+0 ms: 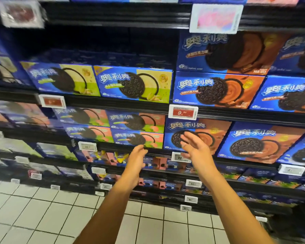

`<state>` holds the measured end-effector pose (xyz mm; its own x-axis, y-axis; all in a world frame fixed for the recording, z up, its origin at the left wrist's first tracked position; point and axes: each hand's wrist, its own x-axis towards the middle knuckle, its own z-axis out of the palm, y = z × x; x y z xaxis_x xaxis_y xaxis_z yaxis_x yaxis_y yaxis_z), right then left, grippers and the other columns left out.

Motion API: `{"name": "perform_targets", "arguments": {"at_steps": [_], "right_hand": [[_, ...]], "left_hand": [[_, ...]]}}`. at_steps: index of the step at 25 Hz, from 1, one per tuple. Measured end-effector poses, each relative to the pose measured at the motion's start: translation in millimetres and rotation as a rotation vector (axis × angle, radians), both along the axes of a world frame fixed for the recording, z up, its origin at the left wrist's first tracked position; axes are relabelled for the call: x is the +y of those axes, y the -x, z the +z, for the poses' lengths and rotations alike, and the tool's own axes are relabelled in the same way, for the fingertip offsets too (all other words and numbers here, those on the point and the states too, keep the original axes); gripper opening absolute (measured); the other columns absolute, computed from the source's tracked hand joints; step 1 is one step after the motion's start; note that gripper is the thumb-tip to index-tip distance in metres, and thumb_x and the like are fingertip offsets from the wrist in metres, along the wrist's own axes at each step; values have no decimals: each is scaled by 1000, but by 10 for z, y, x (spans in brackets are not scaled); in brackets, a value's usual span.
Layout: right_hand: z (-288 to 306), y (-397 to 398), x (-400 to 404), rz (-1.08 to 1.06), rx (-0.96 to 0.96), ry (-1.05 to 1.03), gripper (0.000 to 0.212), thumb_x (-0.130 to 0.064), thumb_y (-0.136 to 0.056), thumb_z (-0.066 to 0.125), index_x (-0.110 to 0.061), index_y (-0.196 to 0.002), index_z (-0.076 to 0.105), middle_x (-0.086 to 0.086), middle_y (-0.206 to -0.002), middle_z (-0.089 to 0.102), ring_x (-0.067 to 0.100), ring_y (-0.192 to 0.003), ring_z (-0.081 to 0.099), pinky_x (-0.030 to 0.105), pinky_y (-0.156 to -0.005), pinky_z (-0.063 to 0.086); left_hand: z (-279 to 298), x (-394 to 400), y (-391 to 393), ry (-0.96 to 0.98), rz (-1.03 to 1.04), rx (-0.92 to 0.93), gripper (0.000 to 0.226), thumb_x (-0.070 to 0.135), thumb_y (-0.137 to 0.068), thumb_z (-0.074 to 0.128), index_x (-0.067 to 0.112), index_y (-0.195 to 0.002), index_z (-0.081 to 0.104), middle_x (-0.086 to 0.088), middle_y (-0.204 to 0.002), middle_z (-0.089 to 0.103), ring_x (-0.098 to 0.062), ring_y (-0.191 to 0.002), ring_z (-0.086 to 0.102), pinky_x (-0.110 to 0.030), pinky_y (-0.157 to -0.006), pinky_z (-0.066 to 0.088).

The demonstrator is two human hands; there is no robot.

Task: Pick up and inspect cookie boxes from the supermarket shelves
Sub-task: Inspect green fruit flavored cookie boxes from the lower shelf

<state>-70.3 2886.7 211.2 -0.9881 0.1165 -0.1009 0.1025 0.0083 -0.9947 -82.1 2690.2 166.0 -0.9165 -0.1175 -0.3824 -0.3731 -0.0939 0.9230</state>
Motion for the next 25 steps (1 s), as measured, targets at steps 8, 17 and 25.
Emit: {"name": "perform_targets", "arguments": {"at_steps": [8,17,25], "right_hand": [[127,265,-728,189,469,-1029,56,-19,-96,50,-10,-151,40,7,-158,37,33,-147,22,42,-123,15],[168,580,-720,43,333,-1201,17,-24,-97,53,-16,-111,52,7,-106,63,33,-95,51,44,-84,32],[9,623,-491,-41,691,-1201,39,-20,-85,79,-14,-123,69,10,-112,72,37,-87,66,43,-75,48]], "left_hand": [[420,-924,157,948,-6,393,60,13,-93,56,14,-150,36,-7,-159,28,-26,-146,27,-43,-117,24],[494,-1025,502,1263,-145,489,64,14,-95,48,13,-154,24,-10,-163,16,-27,-152,3,-42,-120,-2],[497,-995,391,1181,-18,507,66,12,-91,59,11,-151,31,-12,-148,28,-27,-135,23,-48,-109,26]]}}
